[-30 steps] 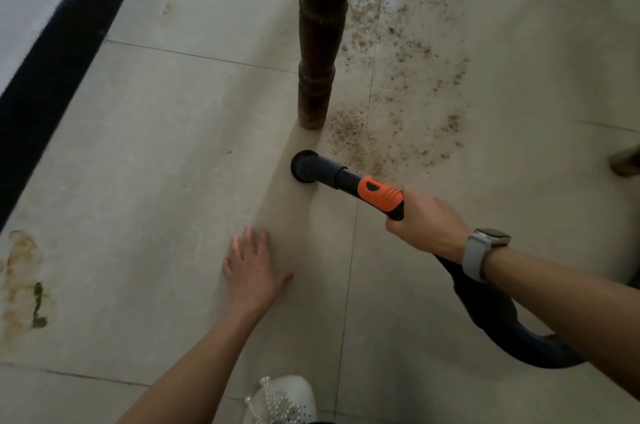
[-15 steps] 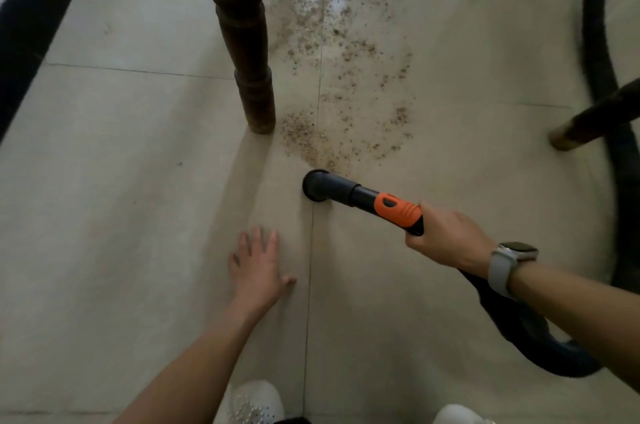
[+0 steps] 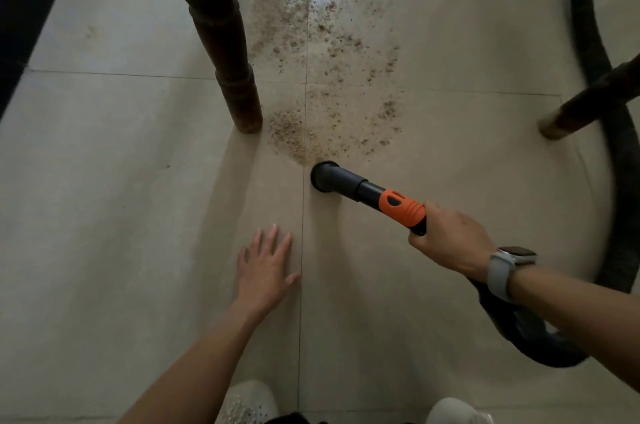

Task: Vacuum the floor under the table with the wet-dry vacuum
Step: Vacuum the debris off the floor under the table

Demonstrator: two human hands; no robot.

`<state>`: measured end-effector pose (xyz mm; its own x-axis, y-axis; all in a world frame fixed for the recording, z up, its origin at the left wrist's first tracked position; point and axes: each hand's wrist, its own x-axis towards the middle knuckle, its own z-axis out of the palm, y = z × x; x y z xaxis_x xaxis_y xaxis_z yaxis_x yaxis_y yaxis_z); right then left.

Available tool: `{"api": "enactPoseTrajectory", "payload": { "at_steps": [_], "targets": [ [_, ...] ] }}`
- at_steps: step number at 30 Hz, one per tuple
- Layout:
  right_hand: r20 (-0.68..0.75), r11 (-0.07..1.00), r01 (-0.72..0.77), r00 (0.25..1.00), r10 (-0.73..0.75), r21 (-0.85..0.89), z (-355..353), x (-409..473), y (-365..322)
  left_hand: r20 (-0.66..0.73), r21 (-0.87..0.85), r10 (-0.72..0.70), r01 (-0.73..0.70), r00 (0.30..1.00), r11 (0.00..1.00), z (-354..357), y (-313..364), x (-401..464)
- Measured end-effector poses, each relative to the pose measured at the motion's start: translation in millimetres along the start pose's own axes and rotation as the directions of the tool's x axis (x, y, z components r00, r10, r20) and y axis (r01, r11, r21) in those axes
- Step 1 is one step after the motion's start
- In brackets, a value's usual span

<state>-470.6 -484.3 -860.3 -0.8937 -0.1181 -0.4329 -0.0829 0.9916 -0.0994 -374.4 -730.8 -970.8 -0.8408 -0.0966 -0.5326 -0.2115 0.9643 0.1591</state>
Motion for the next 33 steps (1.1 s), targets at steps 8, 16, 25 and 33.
{"api": "enactPoseTrajectory", "payload": {
  "at_steps": [8,16,25,33],
  "targets": [
    [-0.001,0.998,0.05,0.999,-0.05,0.046,5,33,-71,0.021,-0.09,-0.15,0.152,0.988,0.984,-7,-34,-1],
    [-0.048,0.98,0.2,0.979,-0.199,0.009,12,53,-136,0.059,-0.094,-0.17,0.175,0.984,0.98,-8,-41,-1],
    [-0.069,0.962,0.27,0.96,-0.273,-0.053,15,59,-152,0.072,-0.11,-0.161,0.168,0.984,0.98,-9,-42,1],
    [-0.087,0.984,0.172,0.981,-0.175,-0.041,6,55,-113,0.079,-0.151,-0.173,0.183,0.982,0.971,-12,-38,1]
  ]
}}
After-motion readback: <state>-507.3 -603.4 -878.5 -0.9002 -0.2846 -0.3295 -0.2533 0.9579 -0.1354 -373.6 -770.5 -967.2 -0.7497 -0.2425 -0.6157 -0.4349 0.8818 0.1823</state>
